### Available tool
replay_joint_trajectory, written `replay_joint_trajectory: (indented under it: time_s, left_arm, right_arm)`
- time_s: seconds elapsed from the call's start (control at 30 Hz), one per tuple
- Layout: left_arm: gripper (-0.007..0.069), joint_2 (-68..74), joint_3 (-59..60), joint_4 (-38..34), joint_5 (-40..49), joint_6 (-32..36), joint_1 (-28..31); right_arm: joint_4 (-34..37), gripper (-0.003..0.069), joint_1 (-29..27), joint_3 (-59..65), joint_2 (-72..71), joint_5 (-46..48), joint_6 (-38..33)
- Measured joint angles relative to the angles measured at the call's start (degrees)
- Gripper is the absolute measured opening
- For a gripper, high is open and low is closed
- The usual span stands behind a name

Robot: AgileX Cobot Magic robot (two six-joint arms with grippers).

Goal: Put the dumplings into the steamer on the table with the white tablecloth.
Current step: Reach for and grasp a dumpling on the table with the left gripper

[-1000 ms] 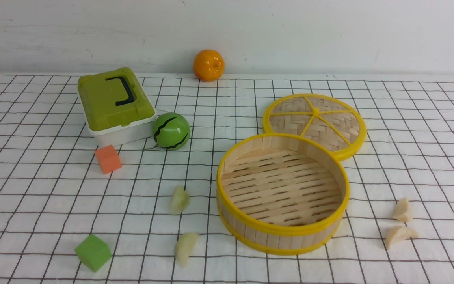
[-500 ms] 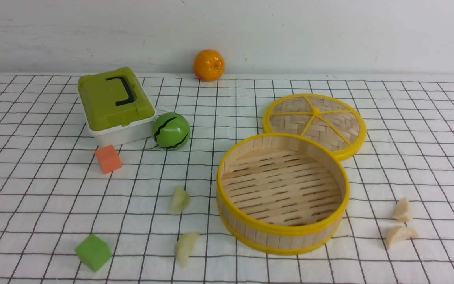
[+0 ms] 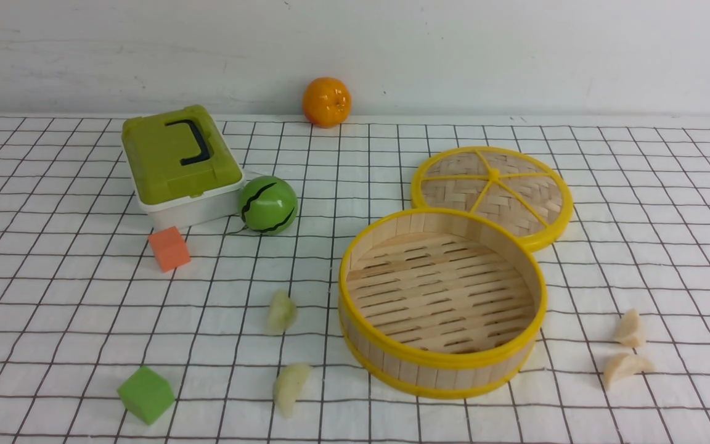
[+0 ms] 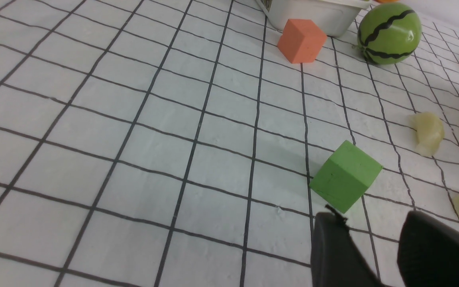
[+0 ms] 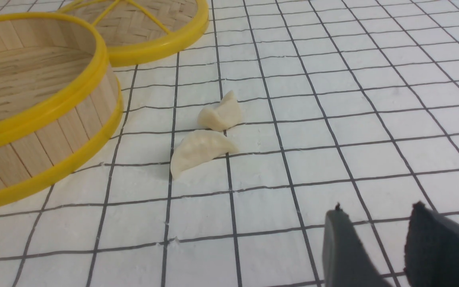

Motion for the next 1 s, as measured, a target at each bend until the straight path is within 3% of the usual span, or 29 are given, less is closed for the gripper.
replay_joint_trajectory:
  time_s: [0.43,0.7,1.0]
  left_arm:
    - [0.0239,0.0,0.0,0.0,0.0,0.0,0.0]
    - [0.024,0.0,0.0,0.0,0.0,0.0,0.0]
    - [0.024,0.0,0.0,0.0,0.0,0.0,0.0]
  right_arm:
    - [0.2,0.0241,0.0,0.0,0.0,0.0,0.0]
    - [5.0,0.0241,0.0,0.0,0.0,0.0,0.1]
    - [5.3,0.0241,0.0,0.0,0.0,0.0,0.1]
